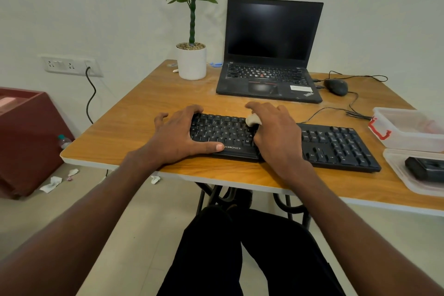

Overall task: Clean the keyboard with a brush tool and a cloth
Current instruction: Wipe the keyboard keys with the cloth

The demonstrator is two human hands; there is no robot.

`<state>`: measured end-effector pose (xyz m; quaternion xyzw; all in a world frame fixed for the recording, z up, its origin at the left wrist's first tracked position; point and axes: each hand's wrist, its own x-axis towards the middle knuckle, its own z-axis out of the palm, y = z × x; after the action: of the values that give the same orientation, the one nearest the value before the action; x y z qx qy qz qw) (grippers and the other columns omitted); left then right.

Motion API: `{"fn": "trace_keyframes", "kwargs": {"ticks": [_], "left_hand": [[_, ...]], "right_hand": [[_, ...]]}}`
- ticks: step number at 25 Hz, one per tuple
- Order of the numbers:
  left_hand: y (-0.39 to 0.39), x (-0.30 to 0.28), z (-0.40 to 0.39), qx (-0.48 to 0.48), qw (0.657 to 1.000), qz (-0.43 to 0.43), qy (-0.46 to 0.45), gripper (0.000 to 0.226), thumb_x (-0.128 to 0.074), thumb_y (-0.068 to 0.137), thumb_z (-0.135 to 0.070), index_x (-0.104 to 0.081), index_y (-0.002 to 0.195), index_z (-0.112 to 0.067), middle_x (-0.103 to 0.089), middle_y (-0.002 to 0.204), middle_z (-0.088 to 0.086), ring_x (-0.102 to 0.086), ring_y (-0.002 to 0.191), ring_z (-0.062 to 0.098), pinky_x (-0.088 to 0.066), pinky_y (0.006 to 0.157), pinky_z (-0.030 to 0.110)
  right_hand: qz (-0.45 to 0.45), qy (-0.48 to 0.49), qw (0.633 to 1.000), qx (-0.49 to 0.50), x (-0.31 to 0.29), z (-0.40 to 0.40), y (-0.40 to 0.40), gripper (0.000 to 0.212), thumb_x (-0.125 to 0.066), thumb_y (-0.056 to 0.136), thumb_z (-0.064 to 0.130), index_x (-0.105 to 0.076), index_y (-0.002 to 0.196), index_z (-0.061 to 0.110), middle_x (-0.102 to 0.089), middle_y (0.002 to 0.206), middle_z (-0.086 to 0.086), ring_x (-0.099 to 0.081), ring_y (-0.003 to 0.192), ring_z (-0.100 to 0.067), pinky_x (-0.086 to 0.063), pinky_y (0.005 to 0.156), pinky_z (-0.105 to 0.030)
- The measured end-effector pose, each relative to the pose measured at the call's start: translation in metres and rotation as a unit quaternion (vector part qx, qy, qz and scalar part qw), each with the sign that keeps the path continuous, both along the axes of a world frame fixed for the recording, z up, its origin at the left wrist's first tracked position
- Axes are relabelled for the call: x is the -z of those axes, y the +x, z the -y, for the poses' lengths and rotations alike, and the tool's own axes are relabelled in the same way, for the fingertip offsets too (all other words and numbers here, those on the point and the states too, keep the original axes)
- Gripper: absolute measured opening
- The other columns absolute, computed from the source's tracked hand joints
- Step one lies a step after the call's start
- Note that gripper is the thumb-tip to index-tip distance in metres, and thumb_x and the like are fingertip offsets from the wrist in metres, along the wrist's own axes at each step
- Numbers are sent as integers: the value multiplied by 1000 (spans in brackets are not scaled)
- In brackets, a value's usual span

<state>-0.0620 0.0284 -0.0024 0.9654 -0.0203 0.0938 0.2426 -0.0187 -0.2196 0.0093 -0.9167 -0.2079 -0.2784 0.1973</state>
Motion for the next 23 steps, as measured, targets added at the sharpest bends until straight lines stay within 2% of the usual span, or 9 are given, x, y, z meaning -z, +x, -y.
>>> {"fn": "trace_keyframes", "kwargs": {"ticks": [4, 8, 11, 13, 15, 18, 19, 21, 23], "left_hand": [[0, -1, 0, -2, 1000, 2, 1, 119, -49, 53, -106, -34, 150, -38, -53, 145, -9, -47, 137, 14, -9, 125, 54], [0, 1, -1, 0, 1000, 5, 2, 116, -51, 56, -104, -34, 150, -38, -53, 145, -9, -46, 138, 14, -8, 124, 51], [1, 1, -1, 3, 1000, 7, 6, 115, -50, 57, -105, -34, 150, -39, -53, 144, -10, -47, 137, 14, -7, 125, 51], [-2, 0, 0, 5, 1000, 6, 14, 114, -47, 58, -105, -35, 150, -38, -53, 145, -10, -47, 137, 14, -6, 126, 51], [-3, -2, 2, 9, 999, 11, 33, 106, -39, 67, -103, -39, 150, -37, -54, 146, -10, -48, 137, 13, -5, 126, 52], [0, -7, 8, 1, 995, 45, 93, 86, -19, 88, -92, -50, 143, -33, -57, 145, -9, -50, 137, 13, -7, 124, 56], [3, -9, 13, -11, 993, 56, 103, 82, -17, 93, -87, -54, 140, -30, -59, 144, -6, -47, 141, 15, -10, 124, 56], [10, -9, 32, -33, 992, 72, 97, 78, -16, 98, -78, -58, 138, -26, -61, 145, 0, -44, 147, 18, -20, 123, 53], [14, -3, 53, -37, 993, 79, 83, 73, -17, 100, -72, -58, 138, -25, -63, 141, -1, -53, 136, 18, -32, 118, 49]], "right_hand": [[-22, -22, 999, -36, 0, -3, 0, 40, -67, 87, 0, -75, 113, 30, -69, 117, 17, -51, 96, -14, -47, 64, -32], [-59, 75, 990, 100, 1, -4, -1, 22, -70, 83, 13, -78, 96, 27, -71, 106, 14, -57, 99, -18, -44, 65, -32], [-25, 96, 986, 134, 3, -4, -4, 24, -66, 90, 12, -77, 108, 23, -71, 109, 9, -53, 97, -17, -38, 65, -31], [-17, 64, 996, 63, 2, -4, -4, 30, -63, 93, 10, -74, 118, 24, -70, 114, 11, -50, 96, -13, -40, 66, -29], [-31, 22, 999, 29, 4, -4, -4, 31, -62, 92, 10, -75, 115, 26, -70, 114, 14, -51, 97, -13, -43, 65, -30], [-52, 73, 989, 120, 3, -4, -5, 28, -61, 93, 15, -74, 116, 25, -69, 113, 11, -53, 100, -17, -41, 67, -31], [-50, 79, 986, 141, 3, -5, -6, 31, -60, 94, 17, -71, 121, 24, -68, 115, 9, -53, 102, -18, -42, 69, -31], [-35, 53, 992, 107, 2, -5, -5, 38, -60, 95, 19, -64, 132, 25, -66, 122, 8, -53, 108, -19, -42, 72, -30], [-34, 6, 999, 38, 4, -5, -5, 37, -61, 94, 17, -67, 129, 27, -65, 123, 11, -51, 106, -16, -42, 70, -28]]}}
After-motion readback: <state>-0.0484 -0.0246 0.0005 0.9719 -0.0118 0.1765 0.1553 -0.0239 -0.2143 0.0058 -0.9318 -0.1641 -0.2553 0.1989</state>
